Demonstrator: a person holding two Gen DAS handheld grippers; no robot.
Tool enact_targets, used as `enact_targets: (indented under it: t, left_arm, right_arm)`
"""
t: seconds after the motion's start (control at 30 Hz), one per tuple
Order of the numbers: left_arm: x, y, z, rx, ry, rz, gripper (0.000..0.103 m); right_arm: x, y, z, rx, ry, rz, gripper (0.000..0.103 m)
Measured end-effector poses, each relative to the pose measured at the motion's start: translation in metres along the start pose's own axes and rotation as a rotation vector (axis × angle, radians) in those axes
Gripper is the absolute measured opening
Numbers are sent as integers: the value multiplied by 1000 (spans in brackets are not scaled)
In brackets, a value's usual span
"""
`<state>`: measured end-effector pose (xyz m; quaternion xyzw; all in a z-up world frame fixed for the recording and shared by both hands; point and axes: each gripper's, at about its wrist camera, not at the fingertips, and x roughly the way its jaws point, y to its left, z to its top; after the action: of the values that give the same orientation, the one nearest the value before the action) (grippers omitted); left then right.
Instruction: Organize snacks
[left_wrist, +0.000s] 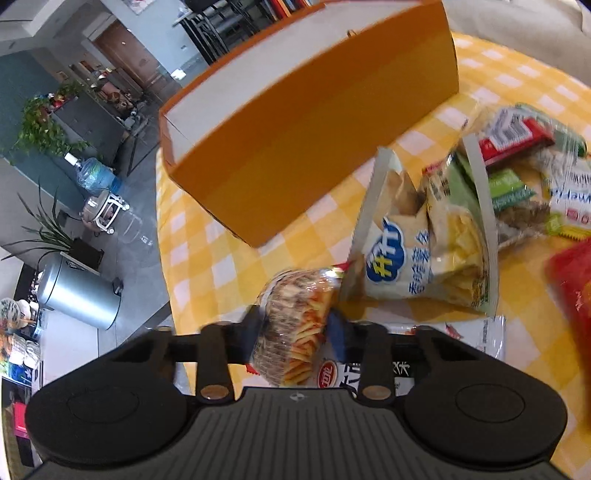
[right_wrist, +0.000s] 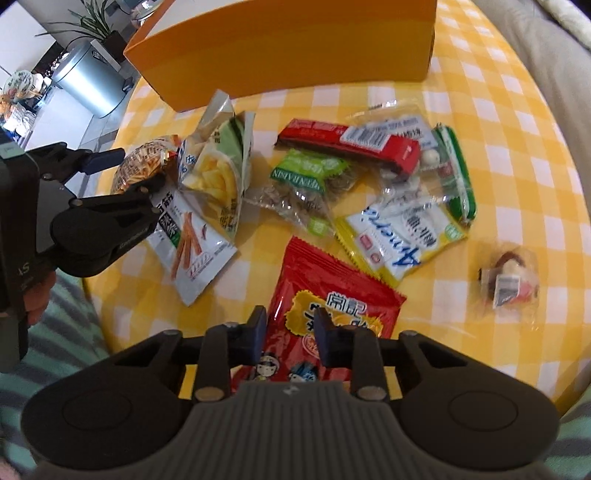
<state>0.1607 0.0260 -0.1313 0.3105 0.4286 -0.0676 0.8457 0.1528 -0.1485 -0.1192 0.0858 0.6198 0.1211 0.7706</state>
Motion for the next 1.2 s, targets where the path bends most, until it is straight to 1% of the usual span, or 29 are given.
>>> enact_targets:
  t: [0.03, 0.07, 0.1, 0.13, 0.17, 0.23, 0.3, 0.37, 0.43, 0.53, 0.63, 0.7, 0.77, 0.8, 0.9, 1.03, 1.07, 1.13, 1.2]
  left_arm:
    - [-3, 1, 0, -11, -3, 16, 31]
    - [-6, 4, 1, -31, -4, 21, 30]
    - [-9, 9, 1, -64, -8, 14, 29]
    - [-14, 14, 0, -103, -12, 0, 29]
    - [-18, 19, 0, -135, -13, -8, 29]
    - [-29, 27, 0, -190, -13, -7, 28]
    - [-43, 37, 0, -259, -19, -34, 27]
    - [-56, 46, 0, -335, -13, -84, 27]
    - [-67, 54, -3, -408, 0, -142, 27]
    - [-78, 57, -12, -493, 39, -249, 27]
    - [-85, 54, -23, -532, 86, -329, 27]
    - [-86, 49, -31, -549, 118, -363, 27]
    - [-86, 44, -35, -549, 141, -372, 27]
    - [-84, 41, -37, -542, 154, -368, 28]
    - [-74, 35, -44, -526, 194, -349, 28]
    - [-66, 37, -50, -539, 196, -371, 34]
    - [-65, 37, -50, -532, 193, -363, 34]
    - [-62, 35, -48, -498, 191, -319, 37]
    - [-59, 35, -47, -478, 184, -307, 40]
  right_arm:
    - [-1, -3, 0, 15, 3, 8, 27]
    - [-3, -6, -1, 36, 3, 8, 33]
    - [-5, -9, -1, 56, 2, 9, 46]
    - [-8, -13, -2, 74, 0, 13, 53]
    - [-10, -17, -2, 95, -3, 16, 63]
    - [-10, -23, -4, 134, 6, 10, 72]
    - [-4, -26, -3, 161, 39, 3, 74]
    - [4, -23, -4, 169, 69, -12, 78]
    - [9, -15, -5, 149, 78, -46, 78]
    - [13, 2, -4, 103, 55, -86, 78]
    - [18, 22, -5, 18, 42, -160, 78]
    - [23, 30, -9, -30, 46, -187, 81]
    - [28, 37, -12, -74, 53, -215, 81]
    - [31, 38, -13, -82, 67, -213, 81]
    - [42, 29, -18, -46, 137, -199, 81]
    - [41, 20, -17, -12, 134, -178, 75]
    - [40, 18, -16, -9, 131, -175, 72]
    - [37, 12, -15, 5, 134, -150, 71]
    - [33, 8, -14, 17, 131, -129, 71]
